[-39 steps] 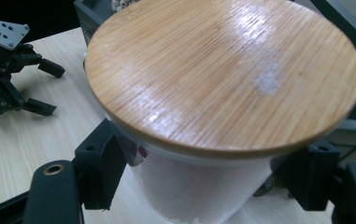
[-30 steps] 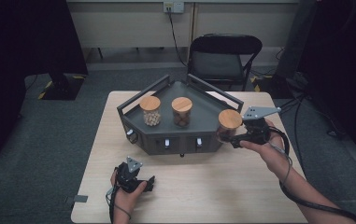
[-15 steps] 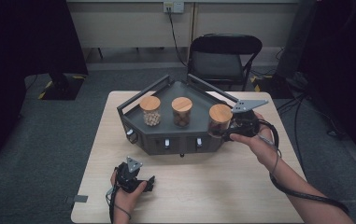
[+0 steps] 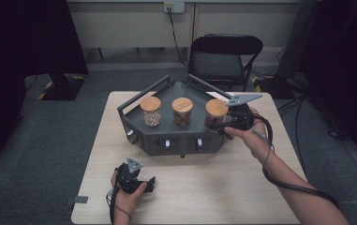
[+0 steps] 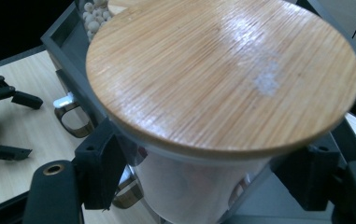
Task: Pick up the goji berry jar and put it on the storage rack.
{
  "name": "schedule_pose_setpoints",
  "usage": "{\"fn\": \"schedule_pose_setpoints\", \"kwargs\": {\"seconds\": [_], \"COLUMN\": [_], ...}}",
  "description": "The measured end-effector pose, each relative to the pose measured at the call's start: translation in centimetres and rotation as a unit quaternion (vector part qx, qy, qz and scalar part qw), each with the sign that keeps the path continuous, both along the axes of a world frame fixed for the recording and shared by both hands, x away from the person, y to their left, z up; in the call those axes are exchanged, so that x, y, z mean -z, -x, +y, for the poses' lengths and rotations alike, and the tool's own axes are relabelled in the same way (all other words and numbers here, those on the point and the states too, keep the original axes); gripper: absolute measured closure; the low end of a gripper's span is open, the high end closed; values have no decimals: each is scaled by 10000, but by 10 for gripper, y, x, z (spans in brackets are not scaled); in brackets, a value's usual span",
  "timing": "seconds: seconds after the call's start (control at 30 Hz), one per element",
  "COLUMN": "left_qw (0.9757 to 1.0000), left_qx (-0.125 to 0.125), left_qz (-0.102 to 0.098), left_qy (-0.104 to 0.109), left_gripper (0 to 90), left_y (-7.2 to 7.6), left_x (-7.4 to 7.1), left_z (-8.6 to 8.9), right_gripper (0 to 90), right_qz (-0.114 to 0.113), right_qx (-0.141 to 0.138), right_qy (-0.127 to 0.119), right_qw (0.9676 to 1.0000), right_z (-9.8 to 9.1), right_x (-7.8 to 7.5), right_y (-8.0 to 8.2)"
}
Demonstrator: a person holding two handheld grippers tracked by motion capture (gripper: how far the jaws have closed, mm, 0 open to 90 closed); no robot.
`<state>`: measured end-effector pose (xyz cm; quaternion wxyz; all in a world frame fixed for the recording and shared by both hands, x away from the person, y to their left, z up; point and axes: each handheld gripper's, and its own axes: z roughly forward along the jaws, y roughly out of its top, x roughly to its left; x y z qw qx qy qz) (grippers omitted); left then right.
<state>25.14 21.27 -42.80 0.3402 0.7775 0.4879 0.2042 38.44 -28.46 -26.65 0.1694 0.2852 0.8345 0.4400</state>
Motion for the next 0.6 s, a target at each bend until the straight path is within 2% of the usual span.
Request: {"fn": "schedule_pose_setpoints", "kwargs": {"seconds": [0.6], "left_qw": [10000], "left_qx": [1], "left_qz": [3], "left_qy": [0], "left_gripper": [0], "left_y": [0], "left_x": [0], "left_z": [0], "right_gripper": [252], "right_qz": [5], "right_qx": [141], "right_qy": [9], "right_qw": [9999], "right_z": [12], "right_x": [-2], "right_y": [-14]}}
